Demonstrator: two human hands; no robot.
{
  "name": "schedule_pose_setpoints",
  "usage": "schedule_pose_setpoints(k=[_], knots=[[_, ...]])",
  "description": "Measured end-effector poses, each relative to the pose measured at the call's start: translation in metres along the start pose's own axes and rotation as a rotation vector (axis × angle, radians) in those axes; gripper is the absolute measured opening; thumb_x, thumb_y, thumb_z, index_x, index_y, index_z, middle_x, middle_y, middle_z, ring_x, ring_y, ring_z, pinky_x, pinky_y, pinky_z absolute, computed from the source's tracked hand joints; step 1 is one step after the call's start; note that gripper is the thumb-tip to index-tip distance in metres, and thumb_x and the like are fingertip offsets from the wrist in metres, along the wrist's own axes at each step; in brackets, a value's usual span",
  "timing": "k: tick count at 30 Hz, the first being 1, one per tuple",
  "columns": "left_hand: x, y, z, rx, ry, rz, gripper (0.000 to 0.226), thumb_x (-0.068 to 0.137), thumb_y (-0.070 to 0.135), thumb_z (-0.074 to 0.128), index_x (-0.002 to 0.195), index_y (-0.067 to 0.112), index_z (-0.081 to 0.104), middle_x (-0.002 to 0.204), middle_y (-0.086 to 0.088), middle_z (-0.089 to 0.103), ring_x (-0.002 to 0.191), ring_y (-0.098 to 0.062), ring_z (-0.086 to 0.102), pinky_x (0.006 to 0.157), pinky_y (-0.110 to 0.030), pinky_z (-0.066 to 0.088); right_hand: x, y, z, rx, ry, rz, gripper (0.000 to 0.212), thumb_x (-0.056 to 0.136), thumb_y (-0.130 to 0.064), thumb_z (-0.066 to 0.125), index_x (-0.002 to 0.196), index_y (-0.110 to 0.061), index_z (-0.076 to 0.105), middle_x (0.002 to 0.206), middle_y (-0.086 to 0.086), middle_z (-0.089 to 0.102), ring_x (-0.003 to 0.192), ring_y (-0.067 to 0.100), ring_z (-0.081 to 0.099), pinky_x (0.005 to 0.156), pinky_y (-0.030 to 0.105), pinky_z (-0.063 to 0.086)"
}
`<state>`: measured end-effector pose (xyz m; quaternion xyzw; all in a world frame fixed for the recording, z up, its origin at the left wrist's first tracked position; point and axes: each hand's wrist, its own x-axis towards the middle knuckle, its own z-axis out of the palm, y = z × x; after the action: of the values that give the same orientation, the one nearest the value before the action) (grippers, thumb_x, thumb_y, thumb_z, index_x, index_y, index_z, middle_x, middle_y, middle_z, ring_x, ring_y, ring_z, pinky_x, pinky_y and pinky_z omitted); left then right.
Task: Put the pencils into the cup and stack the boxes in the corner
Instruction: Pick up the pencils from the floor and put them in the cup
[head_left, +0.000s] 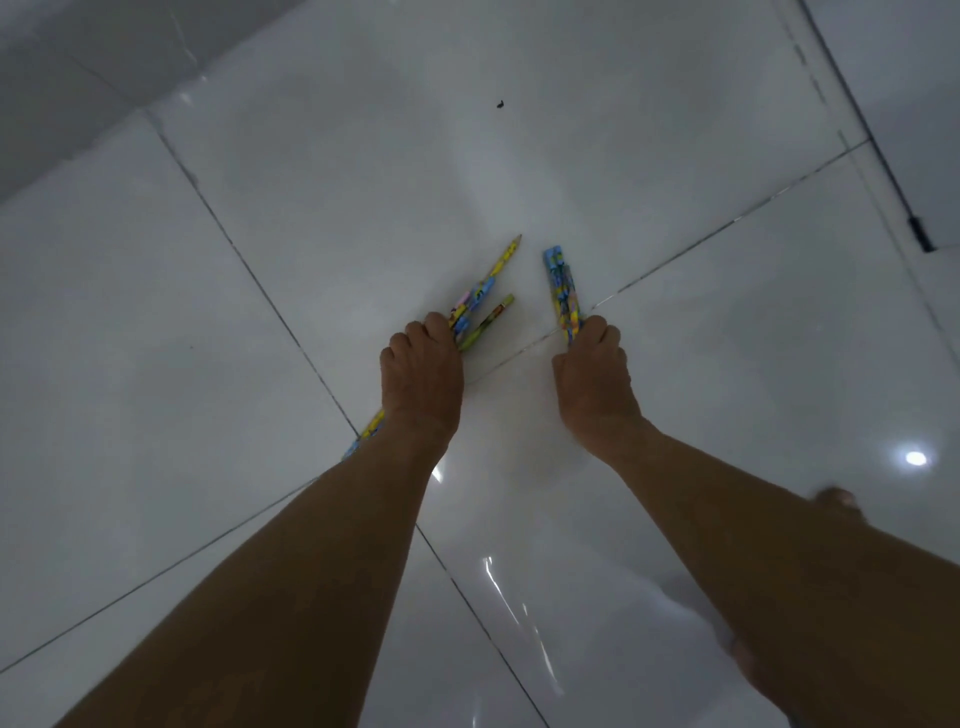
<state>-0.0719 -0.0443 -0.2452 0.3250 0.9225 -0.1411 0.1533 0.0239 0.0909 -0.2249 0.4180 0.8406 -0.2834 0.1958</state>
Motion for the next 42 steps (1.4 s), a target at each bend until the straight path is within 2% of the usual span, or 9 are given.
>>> schedule_pose_setpoints(k=[3, 7, 9, 12, 16, 20, 28, 38, 42], knots=[[-0.003, -0.004, -0.012, -0.189, 0.012, -0.042, 0.031, 0.067, 0.018, 0.077, 0.082, 0.011, 0.051, 0.065, -0.004, 0.057, 0.055, -0.022, 0.056, 0.05, -0.025, 0.04, -0.004, -0.002, -0.004, 0.021, -0.006, 0.02, 0.029, 0.097, -0.007, 0.037, 0.119, 0.011, 0.039, 0.12, 0.031, 0.046, 0.11, 0.041, 0.05, 0.085, 0.041, 0.042], [-0.024, 0.0, -0.035, -0.805, -0.18, -0.185, 0.017, 0.095, 0.014, 0.046, 0.106, 0.002, 0.04, 0.097, -0.018, 0.054, 0.086, -0.035, 0.053, 0.07, -0.039, 0.04, -0.023, -0.003, -0.013, 0.195, -0.041, 0.046, 0.02, 0.099, -0.014, 0.039, 0.112, 0.002, 0.04, 0.099, 0.023, 0.055, 0.091, 0.041, 0.055, 0.067, 0.038, 0.032], [-0.039, -0.002, -0.048, -0.945, -0.202, -0.249, 0.014, 0.098, 0.02, 0.041, 0.098, 0.007, 0.035, 0.084, -0.011, 0.052, 0.076, -0.033, 0.054, 0.064, -0.035, 0.038, -0.04, -0.007, -0.026, 0.3, -0.105, 0.044, 0.01, 0.099, -0.016, 0.039, 0.1, -0.006, 0.039, 0.079, 0.011, 0.05, 0.071, 0.033, 0.048, 0.057, 0.034, 0.021], [-0.059, -0.004, -0.07, -1.04, -0.214, -0.255, 0.026, 0.099, 0.031, 0.042, 0.089, 0.008, 0.036, 0.065, -0.001, 0.044, 0.061, -0.026, 0.048, 0.052, -0.031, 0.035, -0.068, -0.017, -0.042, 0.473, -0.156, 0.018, 0.018, 0.1, -0.025, 0.04, 0.087, -0.013, 0.04, 0.063, -0.002, 0.044, 0.055, 0.017, 0.043, 0.047, 0.025, 0.029], [-0.083, -0.001, -0.126, -1.219, -0.213, -0.275, 0.034, 0.096, 0.042, 0.046, 0.081, 0.012, 0.043, 0.061, 0.004, 0.042, 0.054, -0.014, 0.042, 0.05, -0.029, 0.034, -0.109, -0.037, -0.07, 0.711, -0.178, 0.022, 0.037, 0.094, -0.056, 0.042, 0.074, -0.026, 0.041, 0.065, -0.001, 0.042, 0.051, 0.011, 0.038, 0.05, 0.025, 0.034], [-0.102, 0.0, -0.186, -1.439, -0.2, -0.269, 0.035, 0.093, 0.05, 0.048, 0.074, 0.021, 0.043, 0.064, 0.0, 0.043, 0.058, -0.017, 0.044, 0.056, -0.033, 0.039, -0.141, -0.064, -0.116, 0.949, -0.181, 0.065, 0.036, 0.093, -0.059, 0.041, 0.072, -0.03, 0.042, 0.066, -0.003, 0.041, 0.05, 0.007, 0.036, 0.049, 0.028, 0.033], [-0.135, -0.005, -0.342, -1.538, -0.095, -0.226, 0.033, 0.093, 0.053, 0.045, 0.075, 0.025, 0.041, 0.066, -0.005, 0.042, 0.06, -0.02, 0.044, 0.058, -0.04, 0.041, -0.2, -0.115, -0.257, 1.11, -0.109, -0.056, 0.039, 0.099, -0.05, 0.035, 0.069, -0.024, 0.034, 0.055, -0.007, 0.035, 0.045, 0.007, 0.032, 0.044, 0.024, 0.031], [-0.169, 0.024, -0.532, -1.524, 0.138, -0.061, 0.029, 0.096, 0.043, 0.046, 0.075, 0.024, 0.041, 0.066, 0.002, 0.042, 0.059, -0.015, 0.045, 0.057, -0.032, 0.042, -0.277, -0.137, -0.426, 1.203, 0.05, -0.13, 0.043, 0.098, -0.051, 0.035, 0.066, -0.023, 0.032, 0.051, -0.012, 0.031, 0.043, 0.007, 0.028, 0.042, 0.021, 0.03], [-0.187, 0.053, -0.613, -1.508, 0.204, -0.031, 0.03, 0.096, 0.042, 0.047, 0.08, 0.016, 0.046, 0.067, -0.003, 0.044, 0.059, -0.016, 0.048, 0.058, -0.041, 0.048, -0.301, -0.13, -0.493, 1.216, 0.112, -0.183, 0.042, 0.098, -0.053, 0.034, 0.067, -0.026, 0.041, 0.052, -0.01, 0.038, 0.046, 0.009, 0.037, 0.046, 0.025, 0.035]])
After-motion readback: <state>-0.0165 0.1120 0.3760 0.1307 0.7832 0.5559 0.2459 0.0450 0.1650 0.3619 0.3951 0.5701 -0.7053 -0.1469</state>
